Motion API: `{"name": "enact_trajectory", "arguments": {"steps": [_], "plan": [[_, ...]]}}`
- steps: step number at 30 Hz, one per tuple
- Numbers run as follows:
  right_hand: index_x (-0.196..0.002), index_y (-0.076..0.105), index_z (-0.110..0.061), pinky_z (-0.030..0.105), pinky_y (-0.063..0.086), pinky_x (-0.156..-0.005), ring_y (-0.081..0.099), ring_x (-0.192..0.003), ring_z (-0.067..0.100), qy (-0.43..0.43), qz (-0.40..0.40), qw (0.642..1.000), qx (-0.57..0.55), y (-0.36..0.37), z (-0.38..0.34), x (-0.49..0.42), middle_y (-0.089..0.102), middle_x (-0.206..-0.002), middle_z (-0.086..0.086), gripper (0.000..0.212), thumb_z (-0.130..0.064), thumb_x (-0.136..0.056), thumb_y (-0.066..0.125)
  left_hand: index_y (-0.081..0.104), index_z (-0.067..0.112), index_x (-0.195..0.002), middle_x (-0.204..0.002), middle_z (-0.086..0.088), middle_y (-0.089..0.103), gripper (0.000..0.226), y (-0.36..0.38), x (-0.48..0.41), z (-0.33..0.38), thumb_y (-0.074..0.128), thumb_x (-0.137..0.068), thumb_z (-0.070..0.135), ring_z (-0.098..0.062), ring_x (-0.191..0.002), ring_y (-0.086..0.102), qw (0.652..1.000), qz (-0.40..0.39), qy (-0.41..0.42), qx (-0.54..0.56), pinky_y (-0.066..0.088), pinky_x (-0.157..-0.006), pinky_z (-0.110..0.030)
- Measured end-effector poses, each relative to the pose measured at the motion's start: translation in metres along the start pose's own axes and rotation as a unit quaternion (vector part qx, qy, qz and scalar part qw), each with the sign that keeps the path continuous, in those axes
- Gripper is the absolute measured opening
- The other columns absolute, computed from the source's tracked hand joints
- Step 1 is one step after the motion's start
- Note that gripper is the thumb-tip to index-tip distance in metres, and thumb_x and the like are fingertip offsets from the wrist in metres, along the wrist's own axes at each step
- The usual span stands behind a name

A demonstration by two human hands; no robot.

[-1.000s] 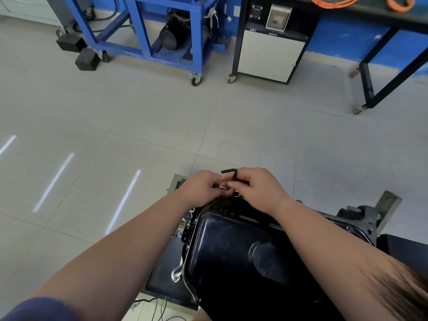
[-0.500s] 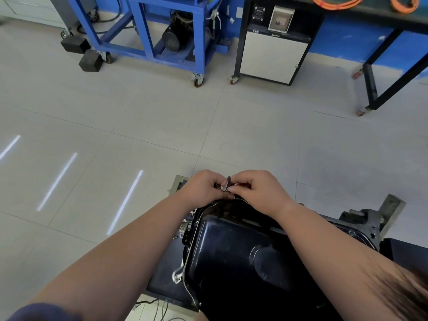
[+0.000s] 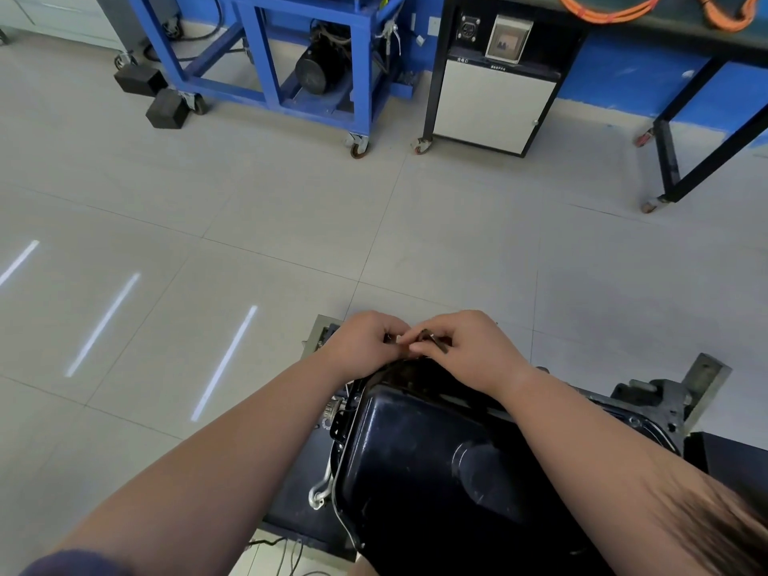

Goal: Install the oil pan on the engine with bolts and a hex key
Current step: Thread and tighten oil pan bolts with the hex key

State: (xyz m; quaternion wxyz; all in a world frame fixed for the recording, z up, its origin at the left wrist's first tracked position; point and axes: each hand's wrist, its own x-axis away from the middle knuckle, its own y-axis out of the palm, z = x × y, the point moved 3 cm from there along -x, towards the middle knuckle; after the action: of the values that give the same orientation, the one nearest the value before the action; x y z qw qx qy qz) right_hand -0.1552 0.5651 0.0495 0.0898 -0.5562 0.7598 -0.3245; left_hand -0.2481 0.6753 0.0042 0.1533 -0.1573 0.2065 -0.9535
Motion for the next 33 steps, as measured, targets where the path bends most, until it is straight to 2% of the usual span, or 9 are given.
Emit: {"name": "enact_trajectory", "arguments": {"steps": [4, 9, 12, 14, 18, 21, 27, 30, 33], "plan": [[-0.082, 0.076, -0.015, 0.032, 0.05, -0.077, 0.065, -0.079, 0.016, 0.03, 0.04, 0.999, -0.003, -0.0035, 0.0027, -0.0027, 0.073, -0.079, 0.0, 0.007, -0.019, -0.077, 0.075, 0.06, 0.052, -0.056, -0.046, 0.011, 0.042, 0.039, 0.0014, -0.0021, -0.0016, 0.075, -0.076, 0.022, -0.002, -0.046, 0.037, 1.0, 0.008, -0.02, 0.001, 0.03, -0.051, -0.022], [-0.074, 0.07, -0.021, 0.027, 0.049, -0.075, 0.062, -0.072, 0.008, 0.032, 0.026, 0.999, -0.025, -0.0024, 0.0015, -0.0046, 0.068, -0.078, -0.003, 0.007, -0.021, -0.074, 0.078, 0.062, 0.042, -0.05, -0.055, 0.003, 0.044, 0.037, 0.0017, -0.0043, -0.0027, 0.074, -0.074, 0.017, -0.015, -0.059, 0.037, 0.999, 0.012, -0.024, 0.027, 0.029, -0.059, -0.028], [-0.088, 0.073, -0.024, 0.027, 0.05, -0.082, 0.065, -0.083, 0.009, 0.017, 0.005, 0.999, -0.034, -0.0021, 0.0038, -0.001, 0.073, -0.093, -0.006, 0.013, -0.013, -0.08, 0.069, 0.064, 0.038, -0.054, -0.053, 0.009, 0.044, 0.032, -0.0003, -0.0045, -0.003, 0.075, -0.074, 0.015, -0.011, -0.057, 0.037, 0.999, 0.006, -0.027, 0.028, 0.029, -0.059, -0.027], [-0.091, 0.076, -0.024, 0.029, 0.05, -0.083, 0.066, -0.087, 0.012, 0.023, 0.011, 0.999, -0.025, -0.0026, 0.0056, -0.0008, 0.074, -0.091, -0.004, 0.016, -0.014, -0.082, 0.067, 0.064, 0.044, -0.054, -0.045, 0.012, 0.04, 0.037, -0.0013, -0.0041, -0.0014, 0.075, -0.075, 0.016, -0.008, -0.053, 0.034, 0.999, -0.01, -0.03, 0.012, 0.027, -0.054, -0.025], [-0.063, 0.067, -0.031, 0.02, 0.047, -0.066, 0.059, -0.065, 0.0, 0.025, 0.053, 0.998, -0.026, -0.003, 0.0044, -0.0037, 0.068, -0.067, -0.01, 0.02, -0.018, -0.075, 0.076, 0.061, 0.048, -0.051, -0.045, 0.01, 0.038, 0.039, -0.0006, -0.0024, 0.0, 0.075, -0.076, 0.022, -0.005, -0.048, 0.033, 1.0, -0.011, -0.028, -0.002, 0.027, -0.049, -0.021], [-0.058, 0.057, -0.031, 0.02, 0.046, -0.064, 0.06, -0.064, 0.005, 0.03, 0.05, 0.998, -0.019, -0.0014, 0.0034, -0.0051, 0.067, -0.067, -0.01, 0.029, -0.019, -0.072, 0.079, 0.061, 0.048, -0.051, -0.046, 0.009, 0.039, 0.037, 0.0001, -0.0024, -0.0006, 0.074, -0.076, 0.024, -0.008, -0.05, 0.033, 1.0, -0.001, -0.027, -0.009, 0.028, -0.052, -0.025], [-0.093, 0.075, -0.022, 0.014, 0.049, -0.08, 0.065, -0.082, 0.003, 0.004, 0.006, 0.999, -0.046, 0.0004, 0.002, -0.0026, 0.066, -0.082, -0.028, 0.022, -0.005, -0.082, 0.066, 0.058, 0.035, -0.045, -0.045, 0.011, 0.038, 0.038, 0.0005, -0.0043, -0.0033, 0.073, -0.078, 0.021, -0.005, -0.05, 0.036, 0.999, -0.011, -0.035, -0.013, 0.03, -0.054, -0.025], [-0.082, 0.077, -0.017, 0.013, 0.048, -0.082, 0.063, -0.082, -0.005, 0.011, 0.028, 0.999, -0.03, -0.0016, 0.0025, -0.0043, 0.065, -0.072, -0.03, 0.013, -0.007, -0.08, 0.069, 0.061, 0.038, -0.049, -0.047, 0.01, 0.044, 0.033, 0.0012, -0.0042, -0.0009, 0.075, -0.076, 0.026, -0.007, -0.05, 0.039, 0.999, -0.015, -0.038, -0.016, 0.03, -0.054, -0.025], [-0.072, 0.075, -0.023, 0.013, 0.047, -0.072, 0.063, -0.072, -0.001, 0.018, 0.048, 0.998, -0.041, -0.0016, 0.003, -0.0064, 0.066, -0.065, -0.023, 0.012, -0.012, -0.075, 0.076, 0.059, 0.047, -0.048, -0.04, 0.01, 0.039, 0.039, 0.0008, -0.0039, 0.0029, 0.075, -0.075, 0.024, -0.003, -0.045, 0.031, 0.999, 0.001, -0.021, -0.027, 0.026, -0.049, -0.024]]}}
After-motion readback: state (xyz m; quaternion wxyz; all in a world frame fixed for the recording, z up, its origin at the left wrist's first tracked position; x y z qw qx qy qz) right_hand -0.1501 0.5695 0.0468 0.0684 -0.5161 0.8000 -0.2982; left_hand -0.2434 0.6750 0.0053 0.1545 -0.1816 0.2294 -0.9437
